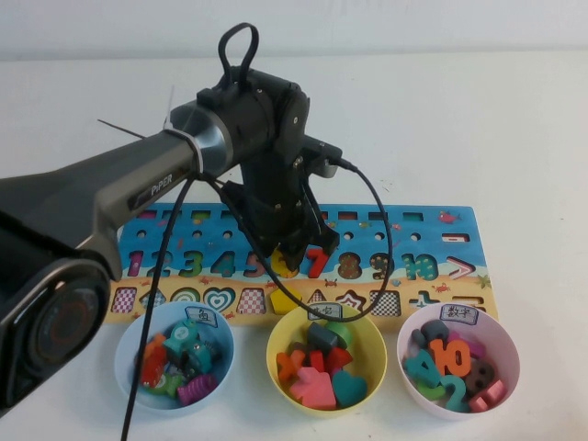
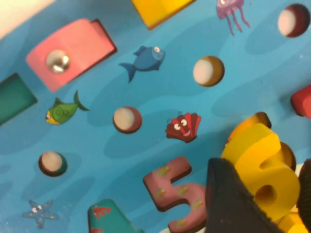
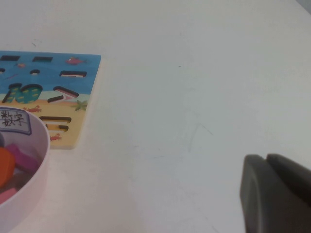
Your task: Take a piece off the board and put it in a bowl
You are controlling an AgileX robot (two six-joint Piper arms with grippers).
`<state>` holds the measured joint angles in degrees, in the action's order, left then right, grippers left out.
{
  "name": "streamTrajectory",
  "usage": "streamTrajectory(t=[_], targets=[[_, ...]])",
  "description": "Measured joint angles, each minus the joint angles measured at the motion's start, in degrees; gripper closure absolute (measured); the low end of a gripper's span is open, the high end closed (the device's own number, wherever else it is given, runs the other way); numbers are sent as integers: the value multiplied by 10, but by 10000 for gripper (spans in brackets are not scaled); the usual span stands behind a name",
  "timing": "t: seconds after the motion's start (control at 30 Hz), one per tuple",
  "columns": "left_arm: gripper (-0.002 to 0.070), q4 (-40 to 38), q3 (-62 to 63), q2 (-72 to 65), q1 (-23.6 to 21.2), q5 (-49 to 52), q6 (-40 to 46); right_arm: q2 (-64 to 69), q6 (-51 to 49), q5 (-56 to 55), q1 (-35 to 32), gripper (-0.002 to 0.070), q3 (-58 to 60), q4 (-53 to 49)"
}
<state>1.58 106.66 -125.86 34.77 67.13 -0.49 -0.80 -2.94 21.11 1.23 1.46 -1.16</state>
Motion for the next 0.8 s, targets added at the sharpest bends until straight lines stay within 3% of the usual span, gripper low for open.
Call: streamTrajectory(t=[0.17,0.33,0.8], targets=[[423,6,-1,16,3,2,0,0,0,0,0,694,0,0],[423,20,-2,56,33,21,5,0,0,0,0,694,0,0],[424,22,-10,96,200,31,57,0,0,0,0,694,0,0]])
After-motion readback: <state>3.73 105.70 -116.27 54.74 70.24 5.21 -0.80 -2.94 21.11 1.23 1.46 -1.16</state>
